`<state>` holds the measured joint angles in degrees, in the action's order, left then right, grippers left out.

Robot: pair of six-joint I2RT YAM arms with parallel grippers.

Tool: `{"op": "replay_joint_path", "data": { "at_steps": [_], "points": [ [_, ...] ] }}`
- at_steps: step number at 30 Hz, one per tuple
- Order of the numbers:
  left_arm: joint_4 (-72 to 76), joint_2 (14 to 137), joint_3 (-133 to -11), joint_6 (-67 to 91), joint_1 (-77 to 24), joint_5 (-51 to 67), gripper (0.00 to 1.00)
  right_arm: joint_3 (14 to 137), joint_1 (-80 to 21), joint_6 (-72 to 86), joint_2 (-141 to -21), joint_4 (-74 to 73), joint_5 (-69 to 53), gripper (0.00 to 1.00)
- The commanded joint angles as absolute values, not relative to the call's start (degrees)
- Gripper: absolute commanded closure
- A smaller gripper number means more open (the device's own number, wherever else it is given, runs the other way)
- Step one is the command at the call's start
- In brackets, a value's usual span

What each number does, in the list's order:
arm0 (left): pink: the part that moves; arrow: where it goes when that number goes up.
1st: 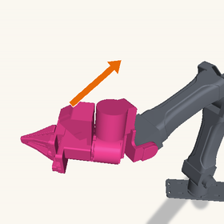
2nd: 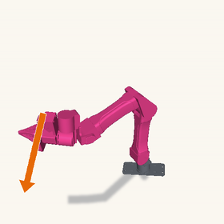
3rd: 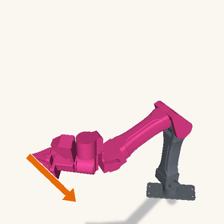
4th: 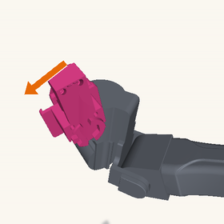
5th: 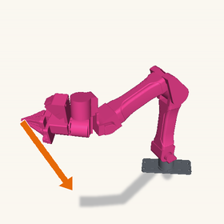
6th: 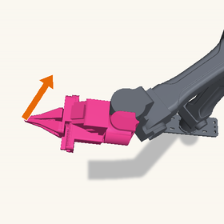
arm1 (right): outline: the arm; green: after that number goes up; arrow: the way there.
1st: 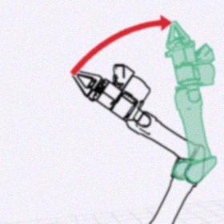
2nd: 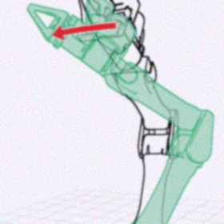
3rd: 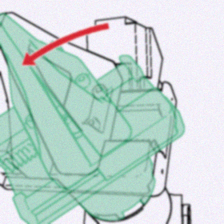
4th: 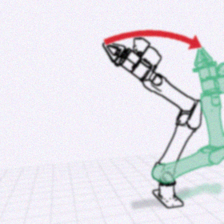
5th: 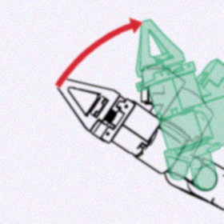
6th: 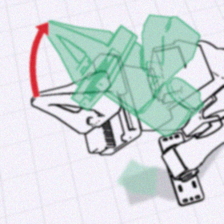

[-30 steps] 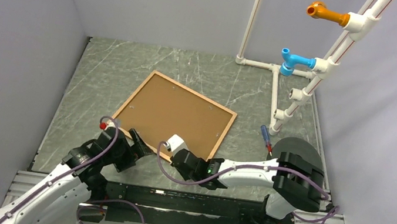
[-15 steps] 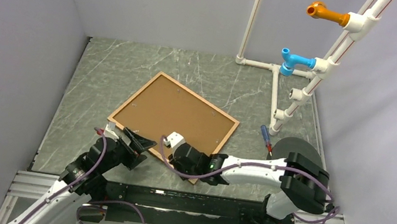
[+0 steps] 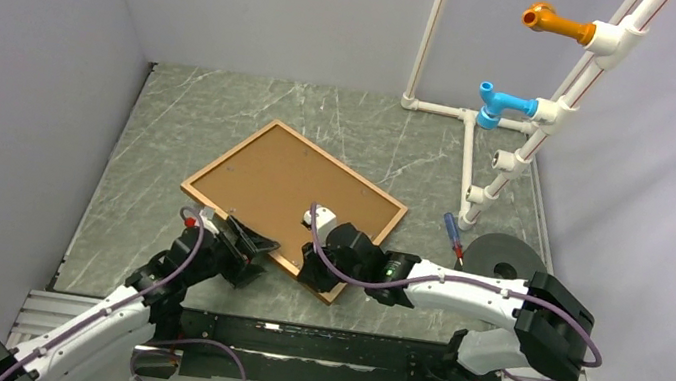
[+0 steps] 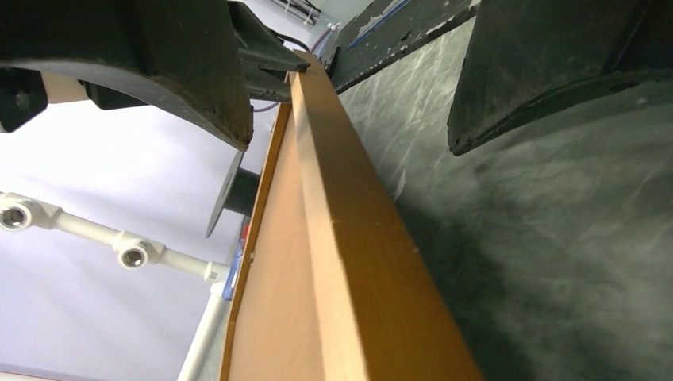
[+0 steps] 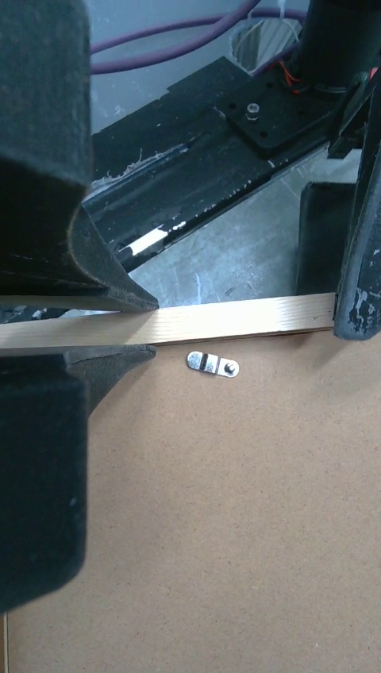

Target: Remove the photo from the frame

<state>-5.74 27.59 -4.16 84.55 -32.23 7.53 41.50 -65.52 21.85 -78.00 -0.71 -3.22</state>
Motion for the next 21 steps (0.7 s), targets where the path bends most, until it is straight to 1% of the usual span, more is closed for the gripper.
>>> {"op": "replay_joint_path", "data": {
  "at_steps": [1,5,8,9,10,11,14,15,16,17,19,20,21],
  "points": [
    [7.3,30.5,-2.6,85.9,-32.2,8.6,0.08,43.1,-65.4,25.0,-76.4,5.2,-6.5,1.0],
    [11.8,30.7,-1.1,86.0,-32.2,6.5,0.16,43.4,-65.4,25.2,-76.6,5.8,-7.0,1.0],
    [12.3,29.9,-0.9,85.5,-32.2,5.0,0.22,43.6,-65.4,25.3,-77.3,7.5,-8.6,1.0],
    [12.4,29.7,-1.1,85.3,-32.2,4.7,0.26,43.6,-65.5,25.5,-77.4,8.5,-9.4,1.0],
    [12.7,29.5,-1.3,84.8,-32.2,4.5,0.31,43.9,-65.4,25.6,-77.9,9.0,-10.3,1.0],
    [12.8,29.4,-1.5,84.3,-32.2,4.3,0.41,44.5,-65.4,25.6,-78.2,8.7,-10.7,1.0],
    [11.5,29.0,-2.5,82.4,-32.3,4.0,0.61,46.3,-65.4,25.1,-78.9,6.6,-11.1,1.0],
    [11.1,28.6,-2.9,81.7,-32.2,4.1,0.67,46.4,-65.4,25.2,-78.6,6.4,-11.1,1.0],
    [10.3,28.2,-3.2,81.2,-32.2,4.3,0.69,46.1,-65.4,25.2,-78.0,6.5,-11.1,0.96],
    [9.1,27.5,-3.6,80.6,-32.2,4.5,0.71,45.8,-65.4,24.9,-77.2,6.7,-11.3,0.83],
    [5.5,25.7,-4.7,79.5,-32.2,4.4,0.73,45.0,-65.4,22.7,-74.7,6.7,-12.1,0.53],
    [2.8,24.3,-5.6,79.0,-32.1,3.9,0.74,44.8,-65.7,21.0,-73.3,5.9,-11.8,0.4],
    [0.5,23.0,-6.6,78.3,-32.2,3.4,0.77,44.8,-66.1,19.0,-71.6,4.3,-10.6,0.25]
  ]
}}
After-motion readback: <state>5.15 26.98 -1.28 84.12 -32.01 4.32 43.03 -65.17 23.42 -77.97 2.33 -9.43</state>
